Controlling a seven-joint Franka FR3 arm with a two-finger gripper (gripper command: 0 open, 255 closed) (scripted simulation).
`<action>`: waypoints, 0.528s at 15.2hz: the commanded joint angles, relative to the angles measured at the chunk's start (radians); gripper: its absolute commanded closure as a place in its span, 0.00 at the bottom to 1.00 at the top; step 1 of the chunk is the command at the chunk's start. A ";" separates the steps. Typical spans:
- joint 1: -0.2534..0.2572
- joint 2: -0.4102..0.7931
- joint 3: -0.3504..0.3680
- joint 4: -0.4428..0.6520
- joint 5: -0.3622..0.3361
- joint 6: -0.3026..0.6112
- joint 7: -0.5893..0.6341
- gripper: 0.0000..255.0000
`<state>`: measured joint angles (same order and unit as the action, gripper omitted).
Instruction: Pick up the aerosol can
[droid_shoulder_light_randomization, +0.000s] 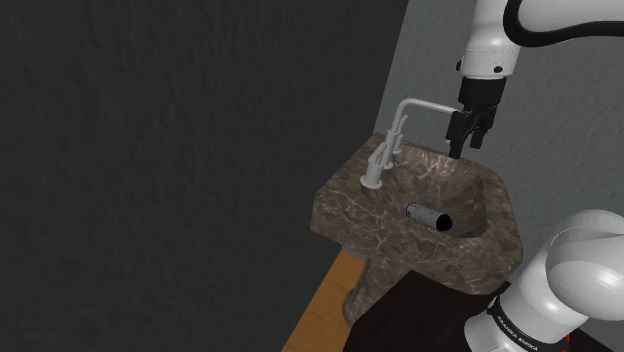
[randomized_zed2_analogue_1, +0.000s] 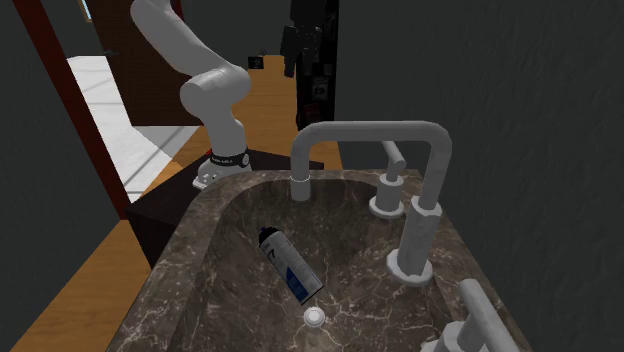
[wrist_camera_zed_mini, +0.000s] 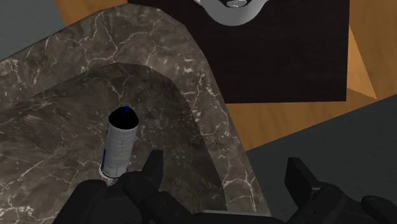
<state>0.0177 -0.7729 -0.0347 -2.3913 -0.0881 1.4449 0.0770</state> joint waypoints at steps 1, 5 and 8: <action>0.000 0.000 0.000 0.000 0.000 0.000 0.000 0.00; -0.026 0.079 -0.062 -0.046 -0.039 0.093 -0.043 0.00; -0.046 0.151 -0.109 -0.068 -0.065 0.164 -0.075 0.00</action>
<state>-0.0198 -0.6534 -0.1234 -2.4559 -0.1413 1.5808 0.0172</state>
